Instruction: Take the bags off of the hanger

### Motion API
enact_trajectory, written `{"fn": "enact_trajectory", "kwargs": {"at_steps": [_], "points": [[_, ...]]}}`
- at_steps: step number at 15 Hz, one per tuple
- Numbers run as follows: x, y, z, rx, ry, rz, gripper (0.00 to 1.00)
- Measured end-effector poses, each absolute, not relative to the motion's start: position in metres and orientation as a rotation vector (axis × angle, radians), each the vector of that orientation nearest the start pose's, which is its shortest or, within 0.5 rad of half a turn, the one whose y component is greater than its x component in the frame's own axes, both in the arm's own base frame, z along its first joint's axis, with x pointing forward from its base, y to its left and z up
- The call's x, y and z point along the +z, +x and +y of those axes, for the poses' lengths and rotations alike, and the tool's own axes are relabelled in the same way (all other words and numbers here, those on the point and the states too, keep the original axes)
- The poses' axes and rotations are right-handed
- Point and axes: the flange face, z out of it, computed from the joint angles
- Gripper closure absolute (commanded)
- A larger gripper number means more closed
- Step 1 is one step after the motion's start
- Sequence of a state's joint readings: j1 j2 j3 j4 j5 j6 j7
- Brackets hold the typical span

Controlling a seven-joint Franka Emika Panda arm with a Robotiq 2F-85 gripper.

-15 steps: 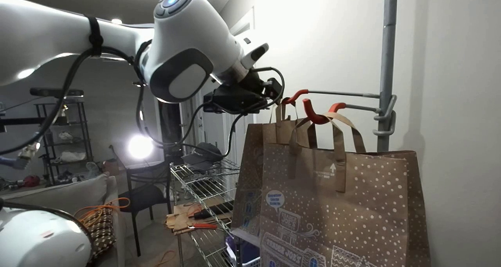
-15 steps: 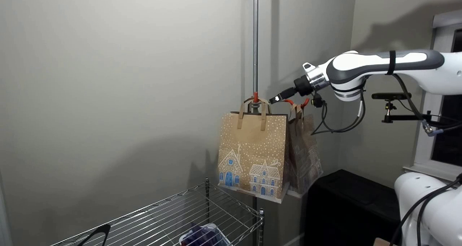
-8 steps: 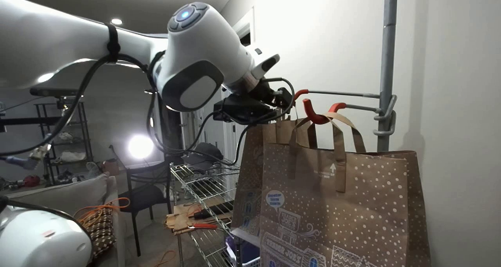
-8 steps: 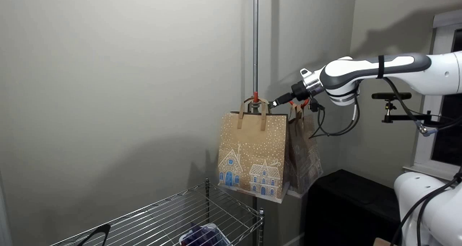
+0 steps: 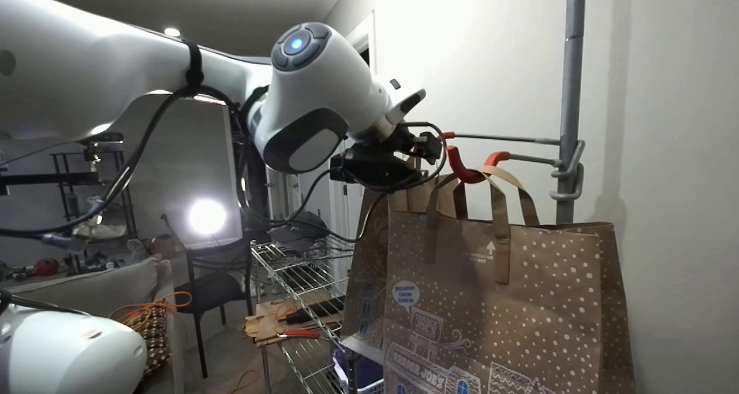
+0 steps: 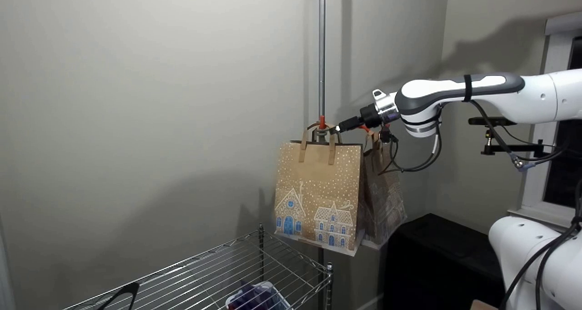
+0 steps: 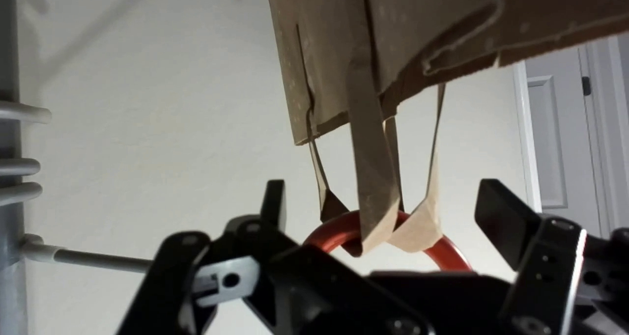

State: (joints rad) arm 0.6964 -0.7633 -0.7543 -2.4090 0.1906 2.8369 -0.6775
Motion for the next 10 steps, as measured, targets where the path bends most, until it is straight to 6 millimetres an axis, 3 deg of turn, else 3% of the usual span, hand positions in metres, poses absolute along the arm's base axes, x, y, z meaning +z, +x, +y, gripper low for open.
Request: {"fn": "enact_trajectory", "kwargs": {"at_steps": [10], "points": [[0.610,0.443,-0.114,-1.501,-2.349,-0.423,0.95]]}}
